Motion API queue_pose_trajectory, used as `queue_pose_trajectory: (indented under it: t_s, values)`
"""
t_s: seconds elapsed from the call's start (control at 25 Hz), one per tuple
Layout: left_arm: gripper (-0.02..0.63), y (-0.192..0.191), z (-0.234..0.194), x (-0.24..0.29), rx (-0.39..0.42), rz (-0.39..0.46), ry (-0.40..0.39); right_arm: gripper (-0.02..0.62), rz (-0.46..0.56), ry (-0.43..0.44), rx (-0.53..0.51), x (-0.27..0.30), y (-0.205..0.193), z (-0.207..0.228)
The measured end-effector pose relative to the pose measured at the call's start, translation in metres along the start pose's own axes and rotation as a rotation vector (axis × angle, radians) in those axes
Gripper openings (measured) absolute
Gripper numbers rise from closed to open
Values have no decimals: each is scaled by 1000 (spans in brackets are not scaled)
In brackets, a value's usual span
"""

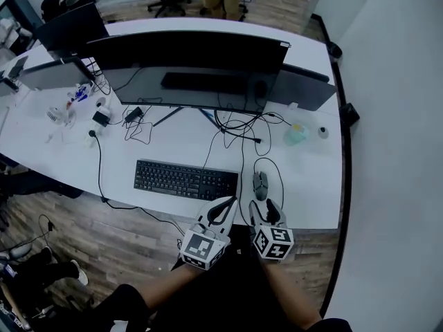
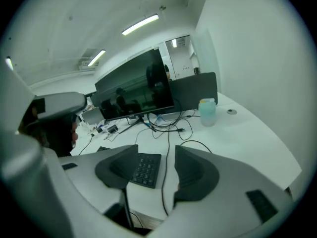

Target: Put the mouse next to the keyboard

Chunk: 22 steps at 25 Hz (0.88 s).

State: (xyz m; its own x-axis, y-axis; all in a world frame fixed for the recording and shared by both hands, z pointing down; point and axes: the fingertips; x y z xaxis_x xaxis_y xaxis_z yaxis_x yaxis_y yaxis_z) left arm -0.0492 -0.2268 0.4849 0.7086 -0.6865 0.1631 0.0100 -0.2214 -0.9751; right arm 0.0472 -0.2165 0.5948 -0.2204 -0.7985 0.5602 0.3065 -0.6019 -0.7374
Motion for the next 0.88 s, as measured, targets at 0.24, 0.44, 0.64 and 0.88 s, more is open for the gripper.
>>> queue_pose_trajectory:
  t_s: [0.24, 0.44, 0.64, 0.88]
  values:
    - [3, 4, 15, -34, -53, 40, -32, 68, 93, 74, -32, -49, 13, -48]
    - [3, 8, 34, -54, -53, 63, -41, 18, 147, 122, -53, -81, 25, -70]
    - [3, 15, 57, -69, -27, 88, -37, 20, 197, 171, -144, -112, 30, -93]
    - [3, 25, 101, -84, 27, 119, 16, 20, 275, 198, -206, -162, 35, -87]
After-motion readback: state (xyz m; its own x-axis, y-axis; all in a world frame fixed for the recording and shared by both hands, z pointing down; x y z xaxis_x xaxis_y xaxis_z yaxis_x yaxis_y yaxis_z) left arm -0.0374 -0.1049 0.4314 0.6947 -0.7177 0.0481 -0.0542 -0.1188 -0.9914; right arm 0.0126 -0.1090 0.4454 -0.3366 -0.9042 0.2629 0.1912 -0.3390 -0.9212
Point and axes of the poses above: the fingertips, and each gripper's own axes: x forward along the fingers, z to its right, y out of its top, and after that the axes turned 8 degrees about x, right-handed
